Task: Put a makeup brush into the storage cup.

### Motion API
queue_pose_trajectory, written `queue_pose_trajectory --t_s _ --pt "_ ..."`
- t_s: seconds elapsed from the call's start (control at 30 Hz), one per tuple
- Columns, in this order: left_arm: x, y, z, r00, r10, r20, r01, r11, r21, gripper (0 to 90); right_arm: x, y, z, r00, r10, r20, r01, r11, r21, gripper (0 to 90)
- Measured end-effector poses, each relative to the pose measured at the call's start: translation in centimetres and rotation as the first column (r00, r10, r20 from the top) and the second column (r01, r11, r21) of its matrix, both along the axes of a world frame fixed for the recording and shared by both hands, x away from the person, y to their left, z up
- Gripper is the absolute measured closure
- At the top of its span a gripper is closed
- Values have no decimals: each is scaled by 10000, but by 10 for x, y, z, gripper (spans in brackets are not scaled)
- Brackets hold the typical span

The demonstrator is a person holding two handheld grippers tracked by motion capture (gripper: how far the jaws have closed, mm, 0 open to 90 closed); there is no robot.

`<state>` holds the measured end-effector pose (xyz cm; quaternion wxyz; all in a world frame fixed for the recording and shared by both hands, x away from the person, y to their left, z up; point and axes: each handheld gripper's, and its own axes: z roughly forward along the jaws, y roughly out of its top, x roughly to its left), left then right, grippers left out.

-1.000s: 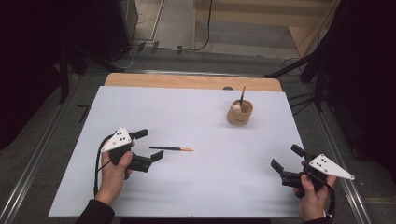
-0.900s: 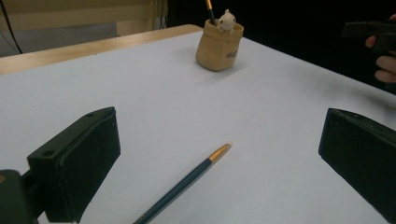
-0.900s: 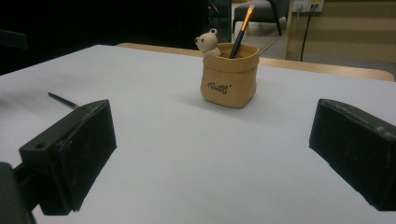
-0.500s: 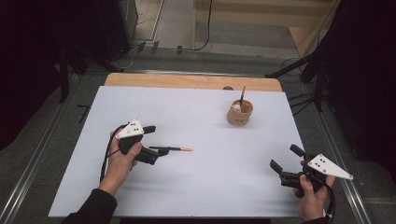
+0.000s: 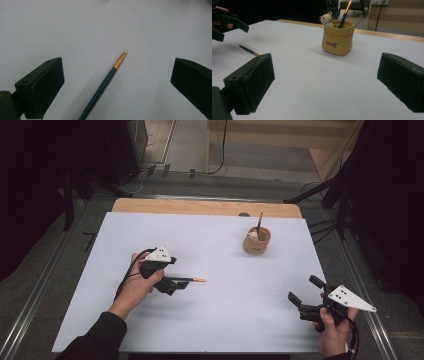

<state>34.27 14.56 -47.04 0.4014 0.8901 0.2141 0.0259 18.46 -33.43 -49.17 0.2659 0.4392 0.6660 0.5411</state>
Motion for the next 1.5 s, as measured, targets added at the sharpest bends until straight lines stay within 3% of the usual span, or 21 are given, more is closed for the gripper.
queue_pose_trajectory --t_s 0.1,0.2,0.3,0.43,0.57,0.7,0.8,0.83,0.93,1.03,1.17,1.23,1.3,1.37,1.5 --pt "5 -2 -4 9991 98 -422 -76 9986 531 3 0 0 0 10000 13 -18 -13 10000 -10 18" --pt "10 -2 -4 9971 551 -525 -486 9919 1172 45 0 1 0 10000 17 -12 -17 10000 -21 22" --pt "11 -3 -3 9973 582 -456 -508 9875 1491 60 0 1 -1 10000 16 -32 -16 10000 -7 25" --pt "10 -9 -1 9991 413 -104 -380 9742 2226 155 1 1 -2 10000 37 -49 -37 10000 3 28" --pt "10 -15 -2 9998 186 24 -186 9626 2701 177 1 1 -2 10000 40 -62 -40 10000 17 30" --pt "10 -19 -4 9993 372 62 -374 9552 2935 266 1 0 -2 9999 97 -93 -97 9999 41 36" --pt "10 -21 -5 9967 812 24 -782 9501 3019 359 1 1 -2 9999 117 -105 -116 9999 38 40" --pt "10 -22 -6 9968 798 -43 -747 9497 3040 373 1 1 -2 9999 122 -107 -122 9999 26 41" --pt "8 -25 -6 9972 702 255 -747 9409 3302 386 1 1 -2 9999 107 -114 -107 9999 42 43" --pt "7 -26 -6 9971 681 344 -756 9411 3296 433 1 1 -3 9999 90 -128 -89 9999 54 45" --pt "7 -26 -7 9993 378 68 -378 9367 3480 525 2 1 -3 9999 99 -127 -99 9999 46 46" --pt "8 -25 -6 9999 112 -128 -61 9383 3457 589 2 2 -3 9998 99 -144 -99 9999 50 47" --pt "8 -26 -5 10000 -31 -4 30 9360 3520 634 2 2 -3 9998 104 -153 -103 9999 54 48" --pt "8 -26 -4 9995 -268 170 185 9280 3722 676 2 2 -3 9998 104 -161 -103 9999 60 49" --pt "7 -29 -3 9977 -565 371 376 9202 3896 702 2 2 -3 9998 109 -184 -108 9999 72 49"
